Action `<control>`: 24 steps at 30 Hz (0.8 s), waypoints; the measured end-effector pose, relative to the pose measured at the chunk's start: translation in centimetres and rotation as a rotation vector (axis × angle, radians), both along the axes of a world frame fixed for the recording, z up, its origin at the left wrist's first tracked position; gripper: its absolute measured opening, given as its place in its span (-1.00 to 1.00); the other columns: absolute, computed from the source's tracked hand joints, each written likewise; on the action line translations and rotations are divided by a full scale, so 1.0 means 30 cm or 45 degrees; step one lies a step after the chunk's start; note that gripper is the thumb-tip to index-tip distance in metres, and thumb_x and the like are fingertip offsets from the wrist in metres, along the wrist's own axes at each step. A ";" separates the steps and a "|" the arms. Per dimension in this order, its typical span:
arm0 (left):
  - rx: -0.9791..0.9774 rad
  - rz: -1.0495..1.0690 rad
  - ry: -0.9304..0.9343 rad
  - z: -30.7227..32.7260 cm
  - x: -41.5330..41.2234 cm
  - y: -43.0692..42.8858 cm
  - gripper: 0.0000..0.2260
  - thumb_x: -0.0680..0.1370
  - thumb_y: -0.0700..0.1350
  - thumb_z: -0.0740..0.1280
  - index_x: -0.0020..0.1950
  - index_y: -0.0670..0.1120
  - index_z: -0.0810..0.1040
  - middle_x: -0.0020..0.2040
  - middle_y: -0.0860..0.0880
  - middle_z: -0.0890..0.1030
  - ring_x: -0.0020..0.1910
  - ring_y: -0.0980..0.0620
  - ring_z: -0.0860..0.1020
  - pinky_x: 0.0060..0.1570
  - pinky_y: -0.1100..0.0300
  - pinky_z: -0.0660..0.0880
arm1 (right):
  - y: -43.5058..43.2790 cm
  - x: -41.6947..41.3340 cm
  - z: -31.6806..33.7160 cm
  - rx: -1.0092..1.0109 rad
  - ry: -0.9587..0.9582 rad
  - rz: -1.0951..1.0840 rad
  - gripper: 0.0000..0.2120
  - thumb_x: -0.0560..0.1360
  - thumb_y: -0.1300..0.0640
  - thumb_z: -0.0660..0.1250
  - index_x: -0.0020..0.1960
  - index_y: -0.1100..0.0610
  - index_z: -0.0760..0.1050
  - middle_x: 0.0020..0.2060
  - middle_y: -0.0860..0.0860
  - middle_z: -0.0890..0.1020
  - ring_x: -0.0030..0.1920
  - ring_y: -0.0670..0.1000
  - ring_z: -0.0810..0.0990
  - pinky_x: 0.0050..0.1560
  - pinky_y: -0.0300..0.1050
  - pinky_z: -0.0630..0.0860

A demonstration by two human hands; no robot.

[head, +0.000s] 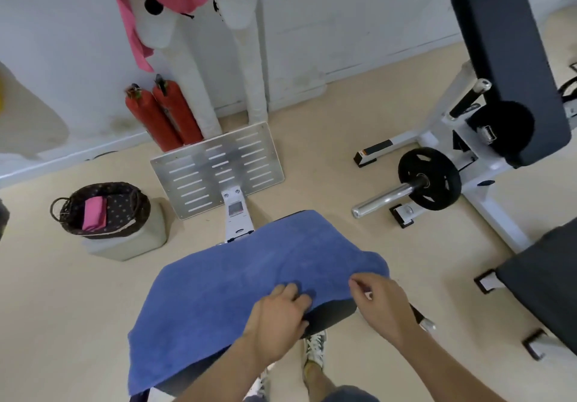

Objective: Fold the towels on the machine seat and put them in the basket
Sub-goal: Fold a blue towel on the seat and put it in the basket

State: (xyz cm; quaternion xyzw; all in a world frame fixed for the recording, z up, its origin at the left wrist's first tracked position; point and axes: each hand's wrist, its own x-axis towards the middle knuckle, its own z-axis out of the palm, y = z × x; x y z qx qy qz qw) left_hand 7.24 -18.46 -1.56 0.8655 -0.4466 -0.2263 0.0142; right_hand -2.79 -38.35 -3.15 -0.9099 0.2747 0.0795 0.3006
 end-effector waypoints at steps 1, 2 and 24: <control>0.013 0.004 -0.066 0.000 -0.016 -0.029 -0.65 0.50 0.11 0.28 0.23 0.02 0.39 0.12 -0.03 0.45 0.12 -0.07 0.46 -0.14 0.07 0.44 | 0.002 0.003 0.012 0.008 -0.044 -0.083 -0.77 0.54 0.09 0.25 -0.30 -0.01 0.44 -0.44 -0.06 0.51 -0.38 -0.09 0.47 -0.39 -0.29 0.31; 0.012 0.011 -0.088 -0.004 -0.025 -0.052 -0.59 0.40 0.17 0.38 0.16 0.01 0.45 0.03 -0.03 0.49 0.01 -0.07 0.52 -0.20 0.08 0.46 | -0.008 0.008 0.024 0.010 -0.088 -0.170 -0.76 0.54 0.12 0.24 -0.31 0.02 0.40 -0.44 -0.05 0.47 -0.39 -0.07 0.44 -0.38 -0.26 0.33; 0.029 -0.286 -0.259 -0.162 -0.017 -0.177 -0.76 0.06 -0.14 0.48 -0.39 -0.02 0.47 -0.50 0.02 0.42 -0.56 0.03 0.38 -0.51 0.27 0.26 | -0.232 0.587 -0.258 0.341 0.460 -0.130 -0.78 0.43 0.01 0.36 -0.22 0.18 0.54 -0.32 0.05 0.57 -0.26 0.11 0.55 -0.26 -0.15 0.43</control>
